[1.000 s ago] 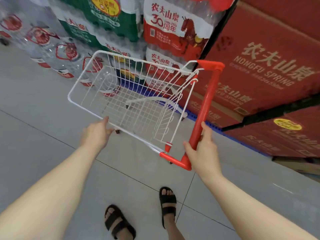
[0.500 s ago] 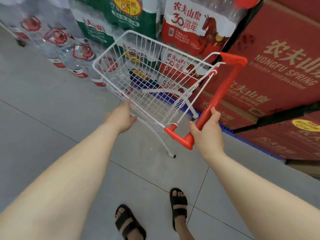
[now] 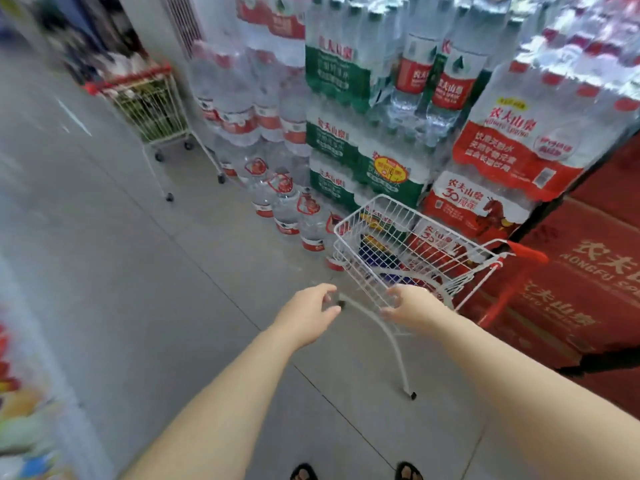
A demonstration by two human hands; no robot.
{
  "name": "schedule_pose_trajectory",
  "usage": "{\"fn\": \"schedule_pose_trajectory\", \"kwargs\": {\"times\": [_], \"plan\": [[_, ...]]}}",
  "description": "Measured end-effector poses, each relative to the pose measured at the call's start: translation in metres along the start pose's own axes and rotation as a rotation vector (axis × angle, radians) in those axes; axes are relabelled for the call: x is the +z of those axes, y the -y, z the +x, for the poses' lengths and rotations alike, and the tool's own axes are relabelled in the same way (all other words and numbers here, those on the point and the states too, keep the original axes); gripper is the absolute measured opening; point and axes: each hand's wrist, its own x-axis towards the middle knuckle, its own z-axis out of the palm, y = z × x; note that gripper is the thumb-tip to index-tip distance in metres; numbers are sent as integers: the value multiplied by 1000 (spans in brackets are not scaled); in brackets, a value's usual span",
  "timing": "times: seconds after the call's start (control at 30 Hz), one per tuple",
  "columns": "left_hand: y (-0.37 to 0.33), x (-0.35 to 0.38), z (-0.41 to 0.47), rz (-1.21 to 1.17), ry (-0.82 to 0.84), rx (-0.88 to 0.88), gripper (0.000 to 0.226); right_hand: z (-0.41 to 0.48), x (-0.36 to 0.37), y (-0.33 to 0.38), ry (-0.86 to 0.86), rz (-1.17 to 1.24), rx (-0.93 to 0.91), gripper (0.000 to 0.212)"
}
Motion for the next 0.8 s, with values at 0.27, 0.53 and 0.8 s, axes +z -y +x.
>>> {"fn": "schedule_pose_trajectory", "kwargs": {"times": [0.27, 0.53, 0.8], "plan": [[96, -100, -118, -274, -392, -192, 38, -29, 30, 190, -63, 154, -382, 39], [166, -140, -129, -485, -497, -323, 35, 16, 58, 265, 58, 201, -487, 30], [182, -263, 4, -572, -590, -306, 37, 158, -31, 360, 26, 202, -578, 29]]}}
